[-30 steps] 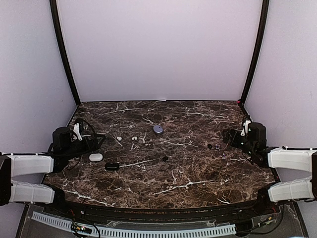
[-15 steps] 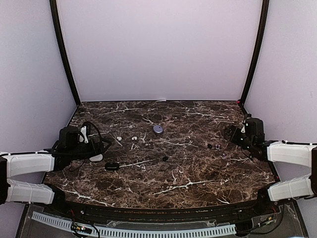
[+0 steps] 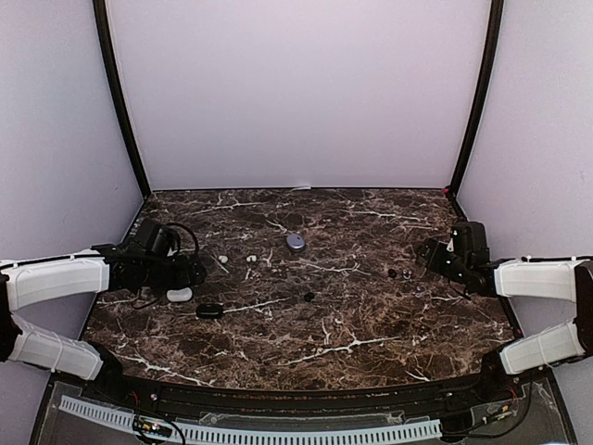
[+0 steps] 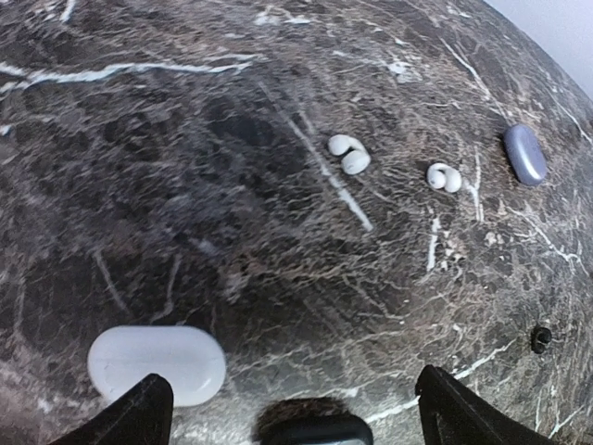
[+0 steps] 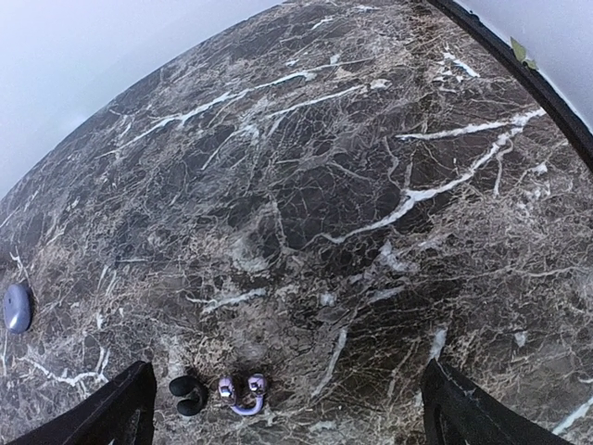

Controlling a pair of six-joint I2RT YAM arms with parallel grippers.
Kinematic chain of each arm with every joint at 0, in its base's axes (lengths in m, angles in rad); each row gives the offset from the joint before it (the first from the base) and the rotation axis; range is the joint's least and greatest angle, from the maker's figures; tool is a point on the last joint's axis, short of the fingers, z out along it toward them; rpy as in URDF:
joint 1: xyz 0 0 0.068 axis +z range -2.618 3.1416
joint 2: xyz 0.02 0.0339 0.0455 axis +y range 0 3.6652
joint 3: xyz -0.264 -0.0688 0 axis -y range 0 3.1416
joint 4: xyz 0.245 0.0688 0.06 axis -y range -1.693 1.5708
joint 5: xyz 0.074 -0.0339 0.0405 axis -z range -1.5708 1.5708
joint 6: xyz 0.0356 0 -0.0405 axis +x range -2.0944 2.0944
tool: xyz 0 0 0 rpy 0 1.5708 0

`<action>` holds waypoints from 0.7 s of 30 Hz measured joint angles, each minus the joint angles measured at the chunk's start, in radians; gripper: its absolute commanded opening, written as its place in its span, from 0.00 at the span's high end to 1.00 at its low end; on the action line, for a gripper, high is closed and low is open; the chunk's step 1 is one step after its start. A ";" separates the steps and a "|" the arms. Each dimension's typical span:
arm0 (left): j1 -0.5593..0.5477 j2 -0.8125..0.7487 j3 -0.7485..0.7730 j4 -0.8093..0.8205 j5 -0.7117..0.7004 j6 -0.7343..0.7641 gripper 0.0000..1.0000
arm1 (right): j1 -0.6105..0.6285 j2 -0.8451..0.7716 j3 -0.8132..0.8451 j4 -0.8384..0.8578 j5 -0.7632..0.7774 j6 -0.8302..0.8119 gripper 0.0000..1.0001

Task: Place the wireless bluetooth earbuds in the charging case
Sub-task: Pick up the charging case from the center of the board.

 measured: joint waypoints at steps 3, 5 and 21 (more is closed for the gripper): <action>-0.006 -0.057 0.003 -0.113 -0.070 -0.082 0.01 | 0.000 0.000 0.001 -0.001 -0.002 0.000 0.01; -0.006 -0.100 0.002 -0.169 -0.103 -0.131 0.01 | 0.000 -0.001 0.001 -0.001 -0.002 0.000 0.01; -0.006 0.030 -0.014 -0.238 -0.197 -0.103 0.01 | 0.000 -0.076 -0.050 0.110 -0.141 -0.074 0.05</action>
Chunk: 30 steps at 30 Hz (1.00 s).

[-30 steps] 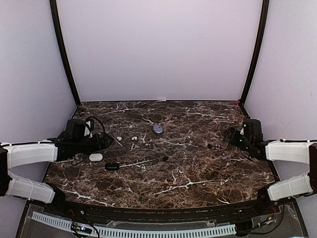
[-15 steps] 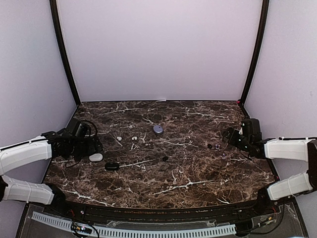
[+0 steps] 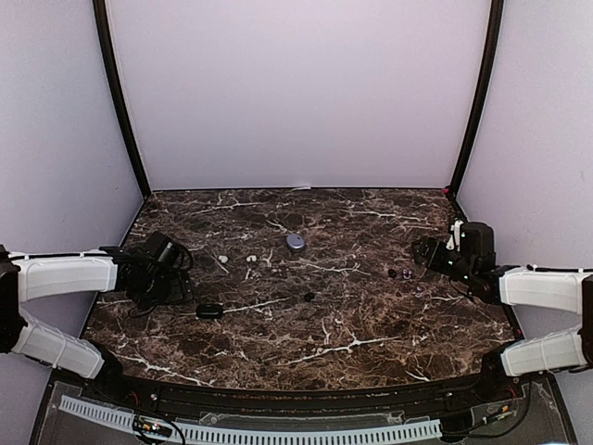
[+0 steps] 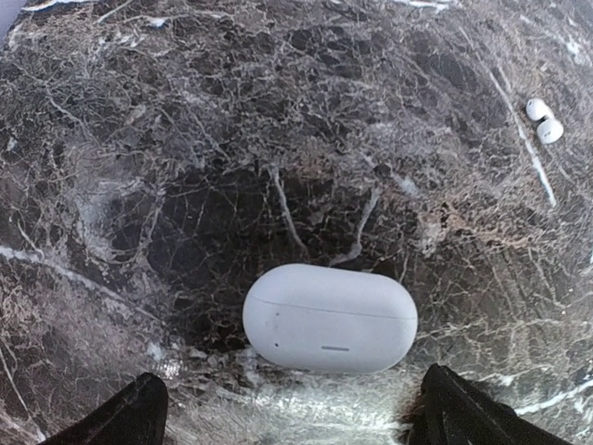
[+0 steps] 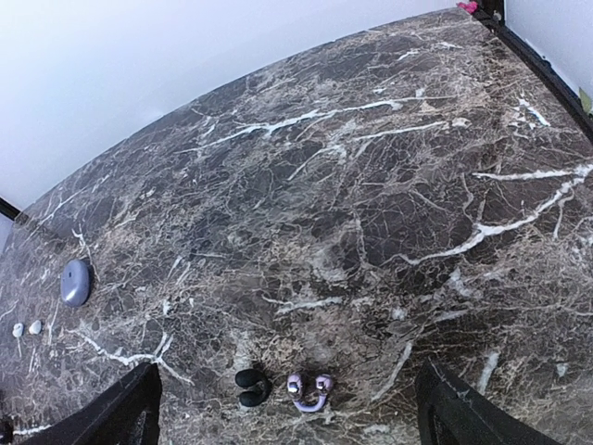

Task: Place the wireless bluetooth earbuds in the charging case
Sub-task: Pick up the charging case from the center of the board.

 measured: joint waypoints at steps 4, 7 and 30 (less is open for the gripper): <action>0.000 0.050 0.000 0.010 0.011 0.051 0.01 | 0.000 -0.005 -0.003 0.015 -0.017 -0.013 0.06; 0.000 0.070 0.003 0.026 0.024 0.092 0.01 | 0.000 -0.005 -0.003 0.019 -0.023 -0.020 0.06; 0.029 0.259 0.089 0.120 0.085 0.194 0.24 | 0.000 -0.001 -0.003 0.026 -0.042 -0.024 0.06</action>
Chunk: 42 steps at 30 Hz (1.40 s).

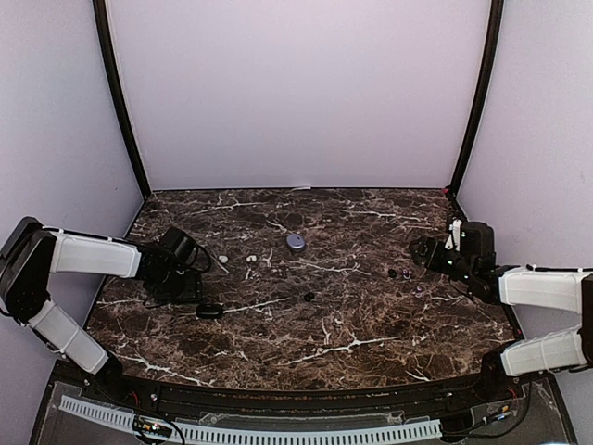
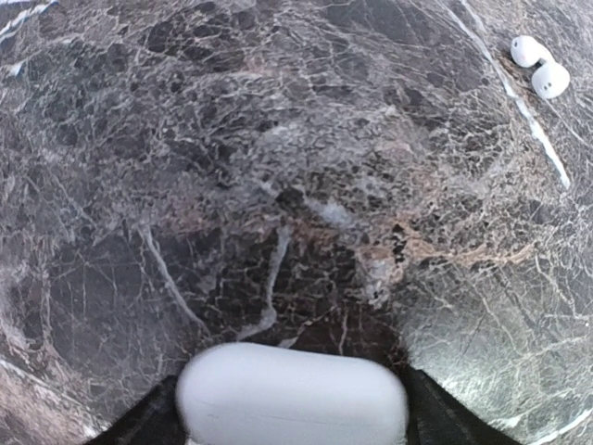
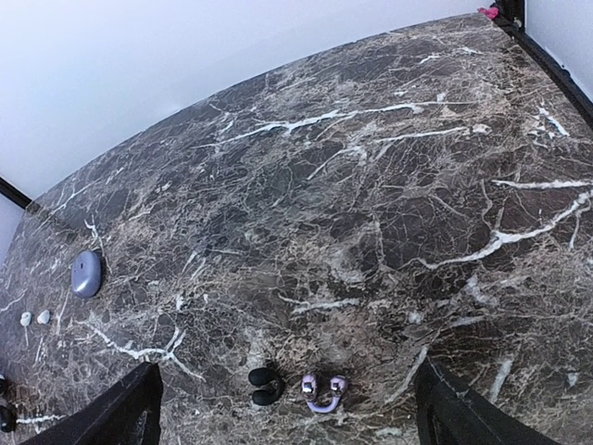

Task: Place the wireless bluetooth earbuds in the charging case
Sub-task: Pick up the charging case from the center of the board, then pass from the left arm to the right

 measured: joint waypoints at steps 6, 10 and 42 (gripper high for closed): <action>0.000 -0.039 -0.024 0.020 0.040 0.035 0.26 | 0.000 0.013 0.000 0.000 -0.005 0.000 0.06; -0.002 -0.064 -0.042 0.056 0.096 0.068 0.28 | 0.000 0.021 0.000 0.005 -0.035 -0.004 0.08; -0.515 -0.173 -0.106 0.730 0.283 0.518 0.30 | 0.509 0.261 0.306 -0.055 -0.636 0.181 0.25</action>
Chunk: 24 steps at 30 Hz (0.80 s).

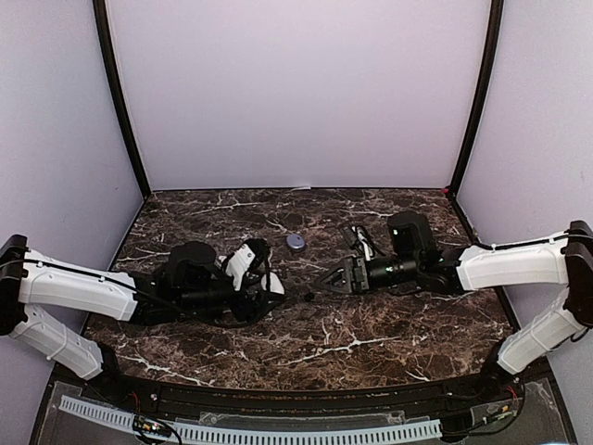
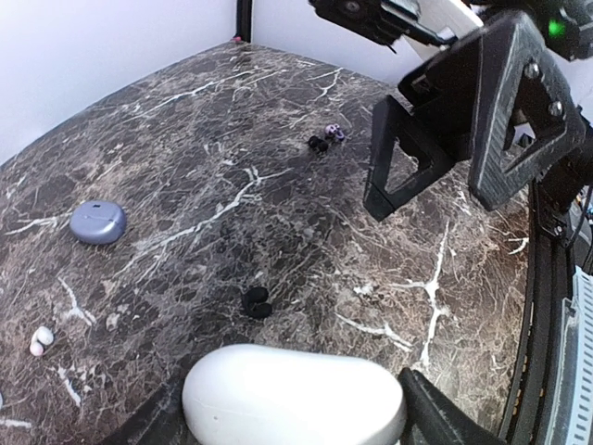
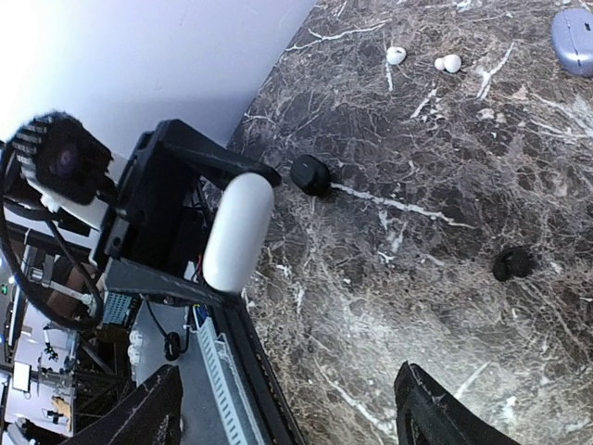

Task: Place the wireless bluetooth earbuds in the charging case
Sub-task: Pass from the left arm to the right

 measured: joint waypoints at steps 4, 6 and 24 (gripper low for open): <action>-0.034 0.016 -0.018 0.067 0.031 0.075 0.30 | 0.030 -0.008 0.054 -0.053 0.017 0.002 0.27; -0.058 0.018 -0.028 0.096 0.040 0.114 0.30 | 0.038 -0.006 0.068 -0.080 0.024 0.006 0.27; -0.116 0.095 -0.027 0.153 -0.005 0.257 0.30 | 0.146 0.162 0.227 -0.212 0.078 0.036 0.40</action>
